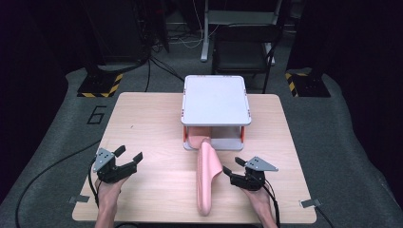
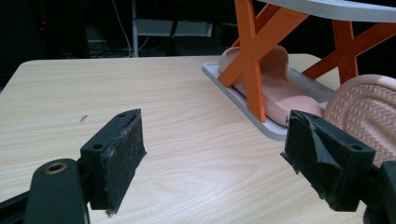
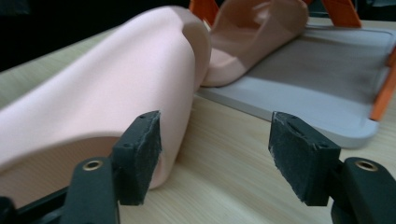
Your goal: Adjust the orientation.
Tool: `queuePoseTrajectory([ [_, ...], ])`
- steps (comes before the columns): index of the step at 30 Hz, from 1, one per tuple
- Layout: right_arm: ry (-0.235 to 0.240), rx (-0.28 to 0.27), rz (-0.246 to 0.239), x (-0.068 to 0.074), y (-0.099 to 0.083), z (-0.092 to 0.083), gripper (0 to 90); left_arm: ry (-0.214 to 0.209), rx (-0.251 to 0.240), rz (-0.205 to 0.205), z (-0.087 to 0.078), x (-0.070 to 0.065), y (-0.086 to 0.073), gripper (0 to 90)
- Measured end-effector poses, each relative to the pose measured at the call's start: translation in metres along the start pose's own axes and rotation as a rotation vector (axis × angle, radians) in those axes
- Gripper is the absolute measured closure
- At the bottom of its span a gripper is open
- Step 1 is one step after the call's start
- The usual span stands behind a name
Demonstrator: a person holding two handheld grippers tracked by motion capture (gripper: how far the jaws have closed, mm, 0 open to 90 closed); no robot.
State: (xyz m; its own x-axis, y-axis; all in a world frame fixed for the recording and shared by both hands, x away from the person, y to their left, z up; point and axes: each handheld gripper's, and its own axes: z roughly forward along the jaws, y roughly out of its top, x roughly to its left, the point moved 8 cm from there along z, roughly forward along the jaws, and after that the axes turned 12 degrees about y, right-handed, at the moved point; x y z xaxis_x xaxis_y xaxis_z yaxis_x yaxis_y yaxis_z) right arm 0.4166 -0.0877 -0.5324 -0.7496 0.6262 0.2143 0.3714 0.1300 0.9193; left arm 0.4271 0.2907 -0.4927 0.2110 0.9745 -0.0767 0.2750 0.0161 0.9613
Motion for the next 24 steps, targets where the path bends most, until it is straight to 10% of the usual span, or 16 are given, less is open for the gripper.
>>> queuePoseTrajectory([
  [24,0.085,-0.015,-0.038,0.032,0.018,0.030,31.7,0.018,0.007,-0.006,-0.007,0.012,-0.001,19.8],
])
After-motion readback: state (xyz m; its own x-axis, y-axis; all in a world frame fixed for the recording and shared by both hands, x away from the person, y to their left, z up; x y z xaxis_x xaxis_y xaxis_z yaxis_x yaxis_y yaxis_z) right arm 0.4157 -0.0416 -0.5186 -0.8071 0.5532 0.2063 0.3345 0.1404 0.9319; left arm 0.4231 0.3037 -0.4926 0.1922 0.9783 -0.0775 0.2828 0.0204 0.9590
